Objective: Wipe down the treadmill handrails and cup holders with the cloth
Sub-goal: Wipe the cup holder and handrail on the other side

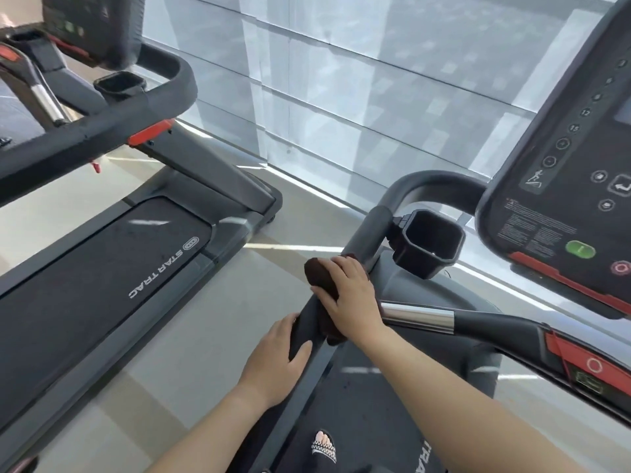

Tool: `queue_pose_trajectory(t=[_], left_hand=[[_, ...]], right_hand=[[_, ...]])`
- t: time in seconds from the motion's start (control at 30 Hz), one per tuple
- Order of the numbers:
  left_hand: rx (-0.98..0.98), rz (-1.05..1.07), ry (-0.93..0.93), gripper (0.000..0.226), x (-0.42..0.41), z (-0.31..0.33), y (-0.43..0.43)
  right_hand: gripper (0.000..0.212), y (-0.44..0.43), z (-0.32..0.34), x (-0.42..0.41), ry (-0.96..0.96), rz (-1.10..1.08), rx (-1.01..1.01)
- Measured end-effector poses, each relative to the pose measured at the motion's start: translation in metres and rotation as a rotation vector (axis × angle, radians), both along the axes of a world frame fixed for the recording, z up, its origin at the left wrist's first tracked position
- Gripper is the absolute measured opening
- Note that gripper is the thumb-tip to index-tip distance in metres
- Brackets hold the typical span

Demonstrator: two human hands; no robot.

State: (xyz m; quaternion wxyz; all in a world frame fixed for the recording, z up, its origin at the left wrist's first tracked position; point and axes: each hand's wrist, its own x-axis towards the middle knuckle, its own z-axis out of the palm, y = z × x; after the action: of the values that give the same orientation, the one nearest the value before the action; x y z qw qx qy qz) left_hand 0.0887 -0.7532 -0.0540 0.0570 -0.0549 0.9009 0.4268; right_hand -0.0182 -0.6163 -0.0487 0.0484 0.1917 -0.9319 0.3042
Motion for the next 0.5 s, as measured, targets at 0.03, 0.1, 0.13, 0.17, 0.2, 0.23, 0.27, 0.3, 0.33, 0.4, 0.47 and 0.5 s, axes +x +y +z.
queue_pose_trajectory(t=[0.03, 0.1, 0.13, 0.17, 0.2, 0.23, 0.27, 0.3, 0.33, 0.4, 0.47, 0.5], left_hand=[[-0.008, -0.002, -0.004, 0.041, 0.0, 0.0, 0.0], [-0.038, 0.0, -0.019, 0.046, 0.001, 0.0, 0.001], [-0.047, 0.002, -0.026, 0.048, 0.001, 0.0, 0.001], [-0.048, 0.002, -0.029, 0.049, 0.001, 0.001, 0.002], [-0.045, 0.001, -0.033, 0.049, 0.0, 0.0, 0.002], [-0.04, 0.0, -0.036, 0.048, 0.0, 0.0, 0.002], [-0.036, 0.001, -0.043, 0.047, -0.001, -0.002, 0.002], [-0.037, 0.005, -0.046, 0.047, -0.001, -0.003, 0.002], [-0.042, 0.011, -0.046, 0.047, -0.001, -0.004, 0.002], [-0.05, 0.02, -0.047, 0.048, 0.0, -0.004, 0.002], [-0.055, 0.035, -0.045, 0.048, 0.0, -0.003, 0.003], [-0.063, 0.051, -0.042, 0.048, 0.001, -0.001, 0.004]], right_hand=[[0.043, -0.001, 0.001, -0.007, 0.005, -0.005, 0.01], [0.041, -0.004, 0.006, -0.022, 0.006, -0.032, 0.053], [0.04, -0.006, 0.008, -0.029, 0.0, -0.047, 0.085], [0.04, -0.007, 0.008, -0.034, -0.007, -0.056, 0.114], [0.041, -0.007, 0.007, -0.038, -0.012, -0.053, 0.13], [0.042, -0.005, 0.006, -0.04, -0.013, -0.038, 0.131], [0.043, -0.003, 0.004, -0.04, -0.006, -0.014, 0.119], [0.044, 0.0, 0.003, -0.039, 0.012, 0.016, 0.103], [0.044, 0.002, 0.002, -0.037, 0.036, 0.048, 0.089], [0.041, 0.006, -0.002, -0.029, 0.081, 0.12, 0.064], [0.039, 0.008, -0.005, -0.024, 0.104, 0.175, 0.049], [0.038, 0.008, -0.005, -0.025, 0.11, 0.196, 0.057]])
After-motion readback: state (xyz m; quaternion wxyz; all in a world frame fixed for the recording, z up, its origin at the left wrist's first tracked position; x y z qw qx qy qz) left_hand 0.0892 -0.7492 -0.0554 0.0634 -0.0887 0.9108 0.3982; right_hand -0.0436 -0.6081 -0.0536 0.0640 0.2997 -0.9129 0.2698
